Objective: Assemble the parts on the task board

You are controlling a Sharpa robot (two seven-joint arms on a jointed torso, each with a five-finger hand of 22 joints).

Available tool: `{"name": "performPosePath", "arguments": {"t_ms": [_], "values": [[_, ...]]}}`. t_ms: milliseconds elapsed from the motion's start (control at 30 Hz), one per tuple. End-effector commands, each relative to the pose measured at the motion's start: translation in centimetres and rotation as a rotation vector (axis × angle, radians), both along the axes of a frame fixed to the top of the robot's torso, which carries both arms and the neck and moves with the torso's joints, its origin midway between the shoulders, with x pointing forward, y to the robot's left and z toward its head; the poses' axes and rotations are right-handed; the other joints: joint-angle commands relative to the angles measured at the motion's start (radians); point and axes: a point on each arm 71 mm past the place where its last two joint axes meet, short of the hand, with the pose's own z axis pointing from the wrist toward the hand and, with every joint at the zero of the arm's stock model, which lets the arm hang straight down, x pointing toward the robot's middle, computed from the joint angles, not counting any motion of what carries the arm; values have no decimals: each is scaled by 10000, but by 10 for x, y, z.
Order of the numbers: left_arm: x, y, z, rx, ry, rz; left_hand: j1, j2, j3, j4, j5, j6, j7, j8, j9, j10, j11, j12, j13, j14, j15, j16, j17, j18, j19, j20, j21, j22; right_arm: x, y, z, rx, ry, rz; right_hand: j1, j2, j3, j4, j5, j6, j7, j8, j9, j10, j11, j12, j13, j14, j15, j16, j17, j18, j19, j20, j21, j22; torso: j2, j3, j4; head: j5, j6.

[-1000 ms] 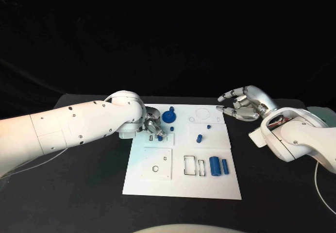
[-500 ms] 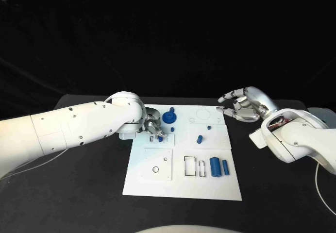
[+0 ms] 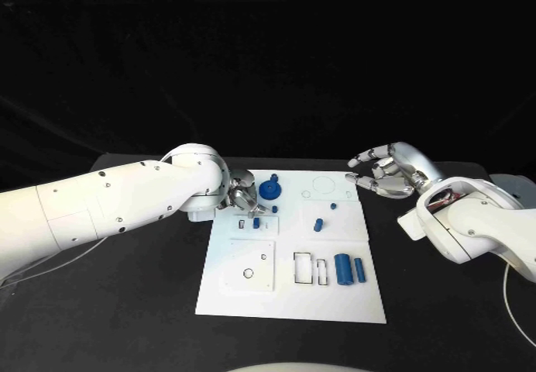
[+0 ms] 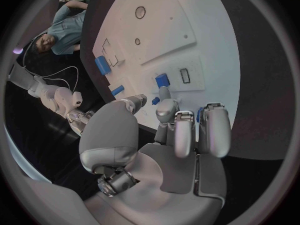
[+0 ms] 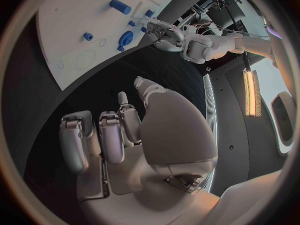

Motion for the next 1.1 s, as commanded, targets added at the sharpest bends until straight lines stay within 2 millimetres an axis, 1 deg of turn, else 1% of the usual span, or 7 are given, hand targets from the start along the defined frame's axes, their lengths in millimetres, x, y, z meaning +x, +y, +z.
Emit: {"name": "performPosePath", "arguments": {"t_ms": [33, 200, 333, 400, 567, 800, 1100], "values": [[0, 0, 7, -398, -157, 76, -100, -25, -87, 0, -27, 47, 21, -51, 11, 38, -34, 38, -15, 1039, -44, 64, 2635, -165, 33, -48, 6, -9, 0, 0, 0, -17, -49, 100, -101, 12, 22, 56, 7, 16, 20, 32, -4, -62, 21, -31, 839, 951, -90, -45, 2254, -68, 1046, -96, 46, 2630, 1, 4, 4, 10, 42], [7, 12, 18, -437, -305, 332, 325, -96, -331, -44, 21, -125, 72, -190, 20, -169, 5, -178, -250, 1039, -19, 64, 2635, -170, 37, -50, 8, 13, 0, -1, -1, -25, -39, 71, -107, 11, 24, 61, 6, 13, 19, 34, -5, -58, 20, -28, 842, 948, -90, -51, 2242, -68, 1046, -97, 46, 2630, 0, 18, 10, -3, 78], [19, 28, 30, -372, -534, 718, 984, -34, -474, -58, 56, -445, 262, -701, -245, -493, 162, -505, -621, 1039, 109, 64, 2635, -159, -1, 49, -38, -50, 0, -1, -1, -34, -24, 59, -107, 11, 26, 62, 7, 12, 19, 34, -5, -61, 20, -30, 839, 948, -91, -52, 2242, -68, 1046, -97, 46, 2630, 5, 13, 11, 10, 110], [28, 39, 35, -348, -694, 1032, 1211, -54, -601, -20, 63, -758, 452, -1153, -537, -652, 321, -641, -780, 1039, 241, 64, 2635, -159, -16, 152, -51, -60, 1, -2, -1, -38, -19, 55, -107, 11, 26, 62, 7, 12, 19, 34, -5, -61, 20, -30, 839, 948, -91, -52, 2242, -68, 1046, -97, 46, 2630, 11, 14, 10, 12, 125], [39, 50, 40, -264, -797, 1412, 1189, -22, -689, 8, 54, -712, 485, -1232, -623, -631, 358, -590, -729, 1039, 279, 64, 2635, -164, -3, 195, -33, -21, 1, -2, -2, -45, -12, 47, -107, 11, 26, 62, 7, 12, 19, 34, -5, -61, 20, -30, 839, 948, -91, -52, 2242, -68, 1046, -97, 46, 2630, 30, -2, 4, 22, 140], [46, 51, 40, -76, -715, 1502, 1067, 86, -834, 20, 43, -525, 466, -1221, -680, -582, 356, -492, -636, 1039, 292, 64, 2635, -167, 9, 230, -10, 23, 1, -1, -2, -44, -6, 68, -107, 11, 26, 62, 7, 12, 19, 34, -5, -61, 20, -30, 839, 948, -91, -52, 2242, -68, 1046, -97, 46, 2630, 32, -18, 18, 51, 134], [56, 50, 33, 471, -512, 1554, 904, 137, -1008, 28, 23, -424, 437, -1171, -672, -604, 335, -483, -650, 1039, 277, 64, 2635, -168, 11, 231, 0, 43, 1, -1, -2, -45, 4, 80, -104, 13, 38, 64, 16, 11, 16, 41, -5, -50, 17, -18, 849, 949, -93, -50, 2247, -68, 1046, -98, 46, 2630, 23, -10, -5, 59, 92]]}}
